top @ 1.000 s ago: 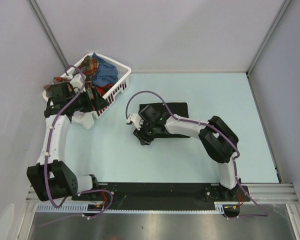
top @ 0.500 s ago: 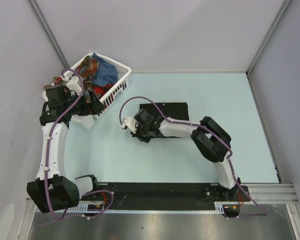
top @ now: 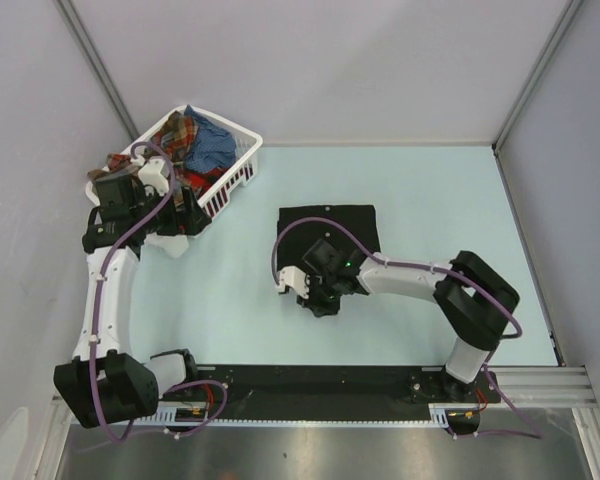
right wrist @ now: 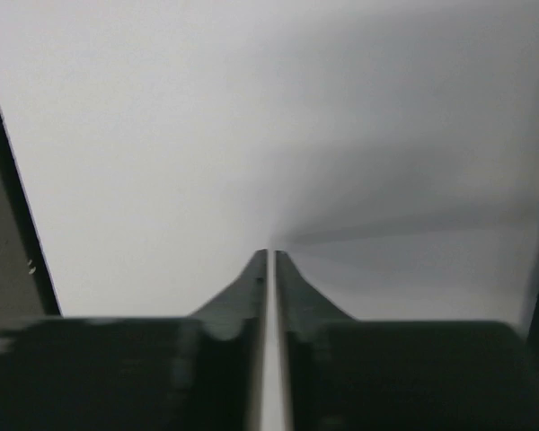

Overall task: Fold and stack the long sleeve shirts
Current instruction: Fold the shirt

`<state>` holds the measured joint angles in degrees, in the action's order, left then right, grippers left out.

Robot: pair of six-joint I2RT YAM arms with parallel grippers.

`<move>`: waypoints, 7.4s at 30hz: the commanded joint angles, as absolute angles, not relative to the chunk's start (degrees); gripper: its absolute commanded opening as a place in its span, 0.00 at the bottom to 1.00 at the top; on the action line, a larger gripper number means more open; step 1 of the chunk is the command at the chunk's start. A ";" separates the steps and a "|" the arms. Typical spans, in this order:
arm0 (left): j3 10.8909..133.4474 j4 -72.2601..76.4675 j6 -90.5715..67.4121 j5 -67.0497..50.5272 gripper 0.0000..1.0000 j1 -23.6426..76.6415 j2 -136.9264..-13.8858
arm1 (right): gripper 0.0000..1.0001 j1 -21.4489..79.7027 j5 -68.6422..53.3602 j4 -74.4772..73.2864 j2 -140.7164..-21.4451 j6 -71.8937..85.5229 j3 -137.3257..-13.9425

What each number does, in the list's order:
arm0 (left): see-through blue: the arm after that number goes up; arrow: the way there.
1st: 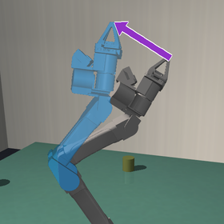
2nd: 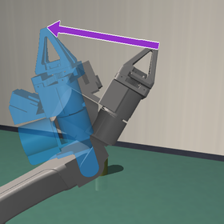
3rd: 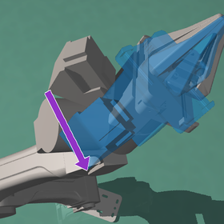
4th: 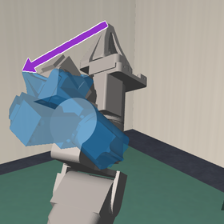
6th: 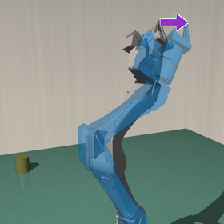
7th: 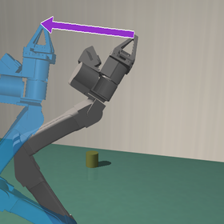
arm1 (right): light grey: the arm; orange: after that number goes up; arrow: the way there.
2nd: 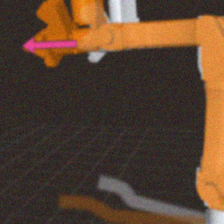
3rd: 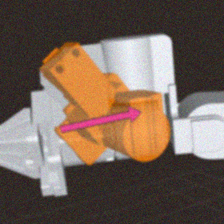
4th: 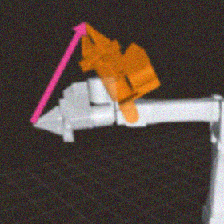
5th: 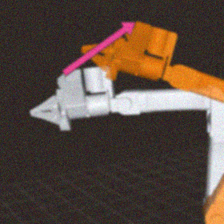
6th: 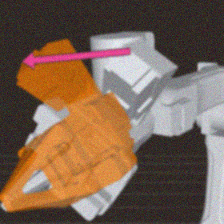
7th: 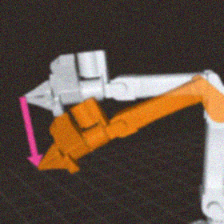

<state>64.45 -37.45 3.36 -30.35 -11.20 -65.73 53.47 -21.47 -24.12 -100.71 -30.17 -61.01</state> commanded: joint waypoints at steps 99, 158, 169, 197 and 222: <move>103.24 -53.96 24.32 -1.97 0.00 26.60 -100.81 | 0.93 1.33 -58.09 -15.14 -85.17 17.72 -45.29; 63.48 -26.83 -2.86 -41.56 0.31 34.26 -103.02 | 0.28 6.05 -47.62 -21.25 -125.73 5.86 -75.81; 51.85 -25.30 -2.75 -47.46 0.68 37.81 -82.72 | 0.63 22.24 -56.35 -64.16 -146.88 -26.89 -124.72; 53.53 -34.19 3.17 -44.99 0.25 30.40 -101.08 | 0.18 10.37 -38.94 -48.16 -117.76 -20.74 -77.92; 74.08 -47.11 41.74 -40.78 0.57 26.10 -97.55 | 0.49 6.76 -45.44 -58.64 -105.13 -32.18 -82.91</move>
